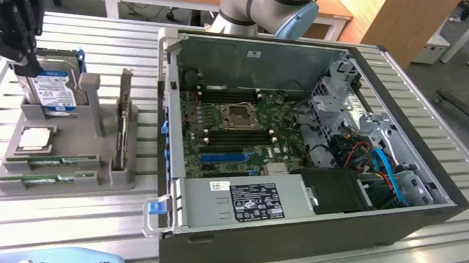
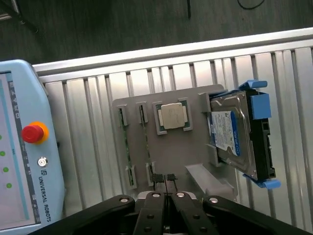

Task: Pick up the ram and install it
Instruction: 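Pick up the ram and move it above insertion slot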

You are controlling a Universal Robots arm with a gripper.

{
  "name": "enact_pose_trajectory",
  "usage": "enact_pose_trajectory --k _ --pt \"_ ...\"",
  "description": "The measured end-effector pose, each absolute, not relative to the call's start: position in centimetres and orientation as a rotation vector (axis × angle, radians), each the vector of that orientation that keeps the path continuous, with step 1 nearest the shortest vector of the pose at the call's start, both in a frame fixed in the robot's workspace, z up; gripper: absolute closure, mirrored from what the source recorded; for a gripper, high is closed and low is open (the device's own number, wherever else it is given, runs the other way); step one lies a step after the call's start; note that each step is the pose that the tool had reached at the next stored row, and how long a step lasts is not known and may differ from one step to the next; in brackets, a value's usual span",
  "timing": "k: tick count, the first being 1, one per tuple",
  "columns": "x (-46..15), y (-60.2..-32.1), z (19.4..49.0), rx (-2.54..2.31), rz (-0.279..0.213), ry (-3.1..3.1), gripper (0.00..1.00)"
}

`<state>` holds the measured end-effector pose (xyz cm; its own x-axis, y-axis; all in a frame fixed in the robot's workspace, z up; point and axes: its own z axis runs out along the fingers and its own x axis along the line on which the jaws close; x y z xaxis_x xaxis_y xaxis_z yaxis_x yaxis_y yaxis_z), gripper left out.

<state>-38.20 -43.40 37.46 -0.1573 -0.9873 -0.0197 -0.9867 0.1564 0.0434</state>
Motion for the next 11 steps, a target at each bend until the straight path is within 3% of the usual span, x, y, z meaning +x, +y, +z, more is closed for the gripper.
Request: enact_pose_trajectory --k 11 --pt "-38.20 -43.39 37.46 2.114 -0.071 -2.303 0.90"
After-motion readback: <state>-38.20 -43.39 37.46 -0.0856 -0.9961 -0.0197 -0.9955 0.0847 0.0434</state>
